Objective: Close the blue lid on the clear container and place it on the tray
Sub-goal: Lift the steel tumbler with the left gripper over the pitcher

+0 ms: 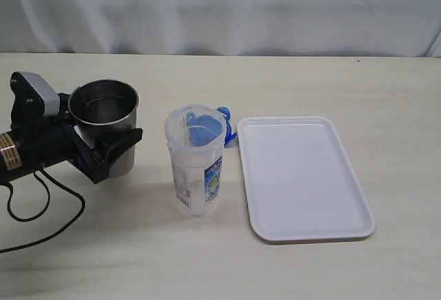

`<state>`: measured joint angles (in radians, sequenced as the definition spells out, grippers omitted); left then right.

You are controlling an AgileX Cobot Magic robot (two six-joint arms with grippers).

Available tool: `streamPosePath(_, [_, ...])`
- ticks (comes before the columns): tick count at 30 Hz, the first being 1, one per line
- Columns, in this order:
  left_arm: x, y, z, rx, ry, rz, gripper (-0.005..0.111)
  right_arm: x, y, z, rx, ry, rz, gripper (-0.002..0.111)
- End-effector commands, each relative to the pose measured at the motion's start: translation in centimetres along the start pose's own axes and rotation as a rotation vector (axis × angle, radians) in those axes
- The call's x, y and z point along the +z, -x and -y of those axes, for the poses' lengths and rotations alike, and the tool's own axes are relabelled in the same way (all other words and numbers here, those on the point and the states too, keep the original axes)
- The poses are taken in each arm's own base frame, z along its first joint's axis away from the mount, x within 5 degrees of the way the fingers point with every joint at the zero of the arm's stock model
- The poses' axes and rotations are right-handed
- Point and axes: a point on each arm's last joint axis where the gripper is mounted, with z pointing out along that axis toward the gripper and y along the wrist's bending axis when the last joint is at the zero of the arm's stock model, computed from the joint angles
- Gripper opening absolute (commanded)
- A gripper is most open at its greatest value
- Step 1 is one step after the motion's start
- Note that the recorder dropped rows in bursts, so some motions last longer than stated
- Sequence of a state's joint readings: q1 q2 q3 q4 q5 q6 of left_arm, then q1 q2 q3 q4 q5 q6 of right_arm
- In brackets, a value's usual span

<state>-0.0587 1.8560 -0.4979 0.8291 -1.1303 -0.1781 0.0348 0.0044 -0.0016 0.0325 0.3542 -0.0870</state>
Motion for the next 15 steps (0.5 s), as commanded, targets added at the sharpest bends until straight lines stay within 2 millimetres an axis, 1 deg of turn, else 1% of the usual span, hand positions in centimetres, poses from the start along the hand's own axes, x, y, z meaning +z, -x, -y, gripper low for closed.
streamPosePath(1, [-0.4, 3.6, -0.3, 0.033, 0.03, 0.173, 0.0, 0.0, 0.1, 0.0, 0.0, 0.002, 0.016, 0.005])
streamPosePath(4, [-0.2, 5.2, -1.0, 0.02, 0.036, 0.224, 0.0, 0.0, 0.1, 0.0, 0.0, 0.002, 0.016, 0.005])
streamPosePath(9, [0.8, 7.3, -2.0, -0.009, 0.008, 0.288, 0.0, 0.0, 0.1, 0.0, 0.0, 0.002, 0.016, 0.005])
streamPosePath(12, [1.5, 8.4, -1.9, 0.006, -0.016, 0.316, 0.0, 0.0, 0.1, 0.0, 0.0, 0.002, 0.016, 0.005])
streamPosePath(15, [2.6, 9.3, -1.4, 0.032, -0.039, 0.318, 0.0, 0.0, 0.1, 0.0, 0.0, 0.002, 0.016, 0.005])
